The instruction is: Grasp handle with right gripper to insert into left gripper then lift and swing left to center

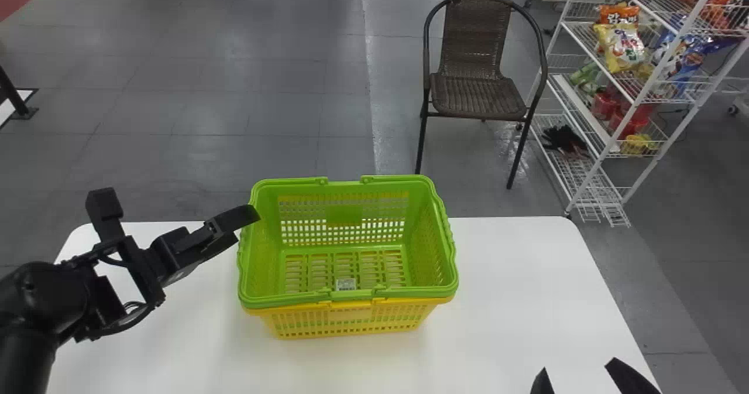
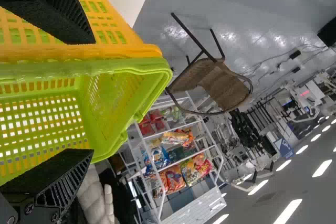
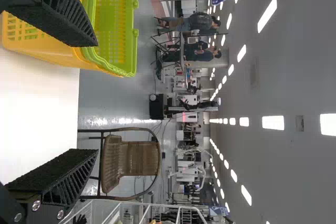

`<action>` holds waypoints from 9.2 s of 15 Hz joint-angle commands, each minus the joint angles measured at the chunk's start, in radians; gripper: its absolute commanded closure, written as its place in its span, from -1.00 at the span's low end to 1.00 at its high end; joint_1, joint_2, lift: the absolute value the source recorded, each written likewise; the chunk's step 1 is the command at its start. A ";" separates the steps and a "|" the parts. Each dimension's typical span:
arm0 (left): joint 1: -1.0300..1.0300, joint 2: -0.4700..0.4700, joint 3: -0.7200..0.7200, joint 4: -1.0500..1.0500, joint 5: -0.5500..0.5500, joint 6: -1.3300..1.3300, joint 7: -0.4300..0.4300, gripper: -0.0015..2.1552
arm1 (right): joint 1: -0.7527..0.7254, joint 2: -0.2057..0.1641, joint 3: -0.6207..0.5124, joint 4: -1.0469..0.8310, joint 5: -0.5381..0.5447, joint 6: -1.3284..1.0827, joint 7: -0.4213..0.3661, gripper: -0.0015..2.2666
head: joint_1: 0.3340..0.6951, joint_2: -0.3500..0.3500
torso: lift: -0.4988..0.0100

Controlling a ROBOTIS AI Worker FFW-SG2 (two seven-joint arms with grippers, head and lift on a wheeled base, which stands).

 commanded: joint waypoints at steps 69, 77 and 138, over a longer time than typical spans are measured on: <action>-0.129 -0.033 -0.228 -0.193 0.128 0.386 0.066 -0.92 | -0.760 -0.067 0.256 0.307 0.252 0.764 -0.055 0.80 | 1.00 -0.45 | 0.96; -0.121 -0.036 -0.230 -0.193 0.133 0.386 0.064 -0.92 | -0.763 -0.067 0.256 0.302 0.213 0.758 -0.064 0.80 | 1.00 -0.45 | 0.96; -0.207 -0.109 -0.285 -0.135 0.114 0.356 0.067 -0.94 | -0.485 -0.032 0.222 -0.066 0.109 0.700 -0.097 0.73 | 1.00 -0.33 | 0.96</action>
